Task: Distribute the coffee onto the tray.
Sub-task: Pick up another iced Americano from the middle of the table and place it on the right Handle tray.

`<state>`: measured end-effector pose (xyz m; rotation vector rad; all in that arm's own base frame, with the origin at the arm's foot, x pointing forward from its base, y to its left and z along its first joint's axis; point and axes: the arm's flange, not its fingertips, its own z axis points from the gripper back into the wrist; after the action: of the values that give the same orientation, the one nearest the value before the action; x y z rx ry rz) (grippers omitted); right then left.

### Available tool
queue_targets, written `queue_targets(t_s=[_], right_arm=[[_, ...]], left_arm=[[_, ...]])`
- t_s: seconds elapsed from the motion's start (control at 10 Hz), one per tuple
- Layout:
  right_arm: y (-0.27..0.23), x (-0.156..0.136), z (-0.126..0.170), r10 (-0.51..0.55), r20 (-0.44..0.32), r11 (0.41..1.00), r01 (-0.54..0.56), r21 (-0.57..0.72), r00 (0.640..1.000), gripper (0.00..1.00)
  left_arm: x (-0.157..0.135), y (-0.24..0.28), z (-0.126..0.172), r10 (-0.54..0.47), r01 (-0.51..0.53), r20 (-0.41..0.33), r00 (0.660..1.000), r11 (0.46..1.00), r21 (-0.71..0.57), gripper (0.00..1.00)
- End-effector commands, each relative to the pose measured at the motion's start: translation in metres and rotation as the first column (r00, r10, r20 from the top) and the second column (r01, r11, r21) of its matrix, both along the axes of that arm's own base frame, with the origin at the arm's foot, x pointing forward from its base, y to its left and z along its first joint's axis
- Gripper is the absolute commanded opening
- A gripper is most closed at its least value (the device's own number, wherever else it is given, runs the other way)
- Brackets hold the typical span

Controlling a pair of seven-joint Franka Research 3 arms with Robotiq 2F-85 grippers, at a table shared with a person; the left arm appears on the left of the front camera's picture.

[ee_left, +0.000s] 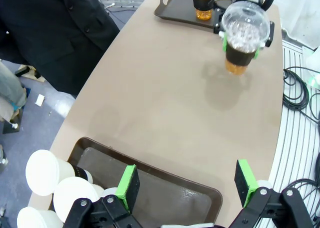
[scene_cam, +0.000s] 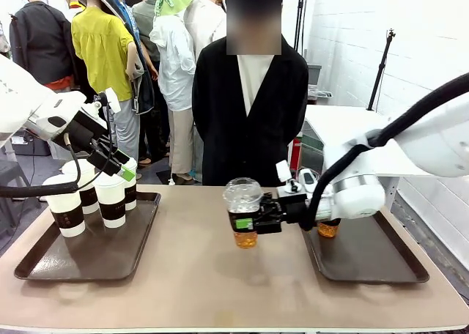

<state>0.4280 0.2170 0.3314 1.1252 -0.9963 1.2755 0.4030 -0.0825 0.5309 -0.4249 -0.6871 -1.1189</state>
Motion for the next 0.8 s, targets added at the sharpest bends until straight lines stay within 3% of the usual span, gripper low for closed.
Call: queue_targets(t_s=[0.0,0.7], right_arm=[[-0.035,-0.011,0.015,-0.013,-0.01,1.0,0.014,0.022,1.0,0.66],[-0.152,-0.029,0.015,-0.064,-0.003,0.998,0.064,0.002,0.998,0.66]], left_arm=[[0.002,0.002,-0.001,-0.022,0.022,0.01,1.0,1.0,-0.021,1.0],[0.002,0.002,-0.001,-0.022,0.022,0.01,1.0,1.0,-0.021,1.0]])
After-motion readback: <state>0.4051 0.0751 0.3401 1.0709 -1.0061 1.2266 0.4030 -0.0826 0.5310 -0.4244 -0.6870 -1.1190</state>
